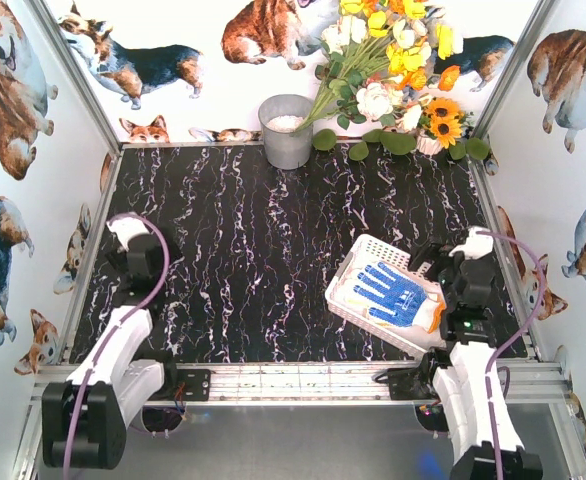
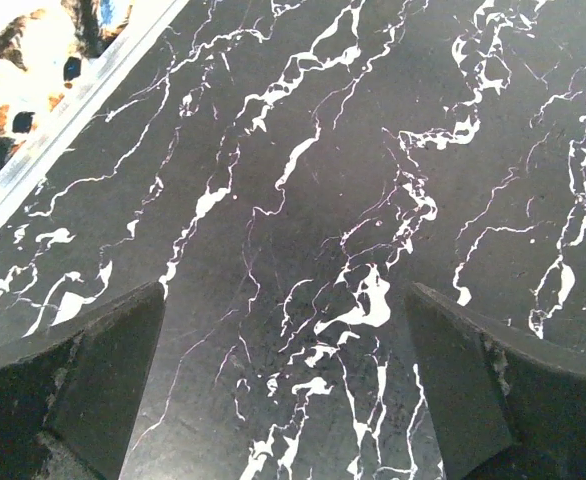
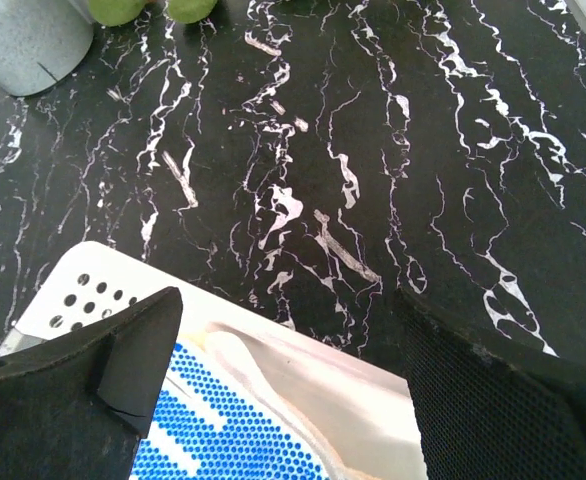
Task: Put the gloves into the storage basket
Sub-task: Reset both arms
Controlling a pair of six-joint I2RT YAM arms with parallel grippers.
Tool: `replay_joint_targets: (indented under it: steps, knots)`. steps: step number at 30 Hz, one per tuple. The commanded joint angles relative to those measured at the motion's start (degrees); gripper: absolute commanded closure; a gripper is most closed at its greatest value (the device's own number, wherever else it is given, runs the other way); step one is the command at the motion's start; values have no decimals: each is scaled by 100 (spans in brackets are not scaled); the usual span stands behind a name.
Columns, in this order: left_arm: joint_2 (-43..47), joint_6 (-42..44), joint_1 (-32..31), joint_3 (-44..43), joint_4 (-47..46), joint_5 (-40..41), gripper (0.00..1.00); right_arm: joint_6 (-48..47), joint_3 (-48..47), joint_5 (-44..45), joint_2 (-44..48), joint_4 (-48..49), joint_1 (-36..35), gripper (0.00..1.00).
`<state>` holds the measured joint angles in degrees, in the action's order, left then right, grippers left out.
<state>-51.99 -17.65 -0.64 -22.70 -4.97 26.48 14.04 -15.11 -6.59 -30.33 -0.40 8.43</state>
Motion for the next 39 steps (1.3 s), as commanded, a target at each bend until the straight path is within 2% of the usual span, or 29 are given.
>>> replay_joint_targets:
  steps: [1,4,6,9,11,14,17,19,21,23,24,26,30,33,36,39]
  knots:
    - [-280,585,34,601,-2488,-103,0,-150,358,160,-181,1803,-97,12]
    - [-942,1022,21,1198,-4244,-614,0,-491,616,316,-353,2131,-218,11]
    - [-1452,1239,0,1333,-4978,-868,0,-626,737,315,-567,2439,-259,10]
    - [-2248,1565,-9,1337,-5801,-1213,0,-701,780,277,-1207,2864,-270,10]
    - [-2354,1816,-15,1164,-5615,-1515,0,-711,827,204,-1797,3490,-285,10]
    - [-2805,1962,-16,1161,-6178,-1567,0,-807,775,111,-2942,4712,-356,8]
    - [-3748,2137,-58,1021,-6878,-1767,0,-1229,387,119,-4068,5064,-578,6]
    - [-3579,2084,-110,681,-5973,-1624,0,-1355,168,84,-4743,5259,-693,6]
    - [-3764,2037,-108,500,-5815,-1471,1,-1501,-38,-57,-5405,5651,-784,1]
    - [-3704,1907,-82,459,-5658,-1229,1,-1408,-519,217,-5178,4238,-785,0]
    - [-3757,1949,-79,486,-5799,-1195,0,-1411,-580,247,-5104,4140,-789,0]
    - [-3686,1898,-87,491,-5684,-1168,1,-1407,-297,221,-5425,5163,-787,0]
    - [-3719,1905,-91,523,-5805,-1171,1,-1400,-557,253,-5123,4182,-790,0]
    - [-3718,1912,-93,514,-5800,-1178,1,-1409,-275,228,-5364,5128,-790,0]
    - [-3718,1930,-85,510,-5787,-1206,0,-1438,-448,222,-5317,4696,-787,0]
    - [-3725,1955,-90,495,-5764,-1328,0,-1459,-323,205,-5339,4933,-789,0]
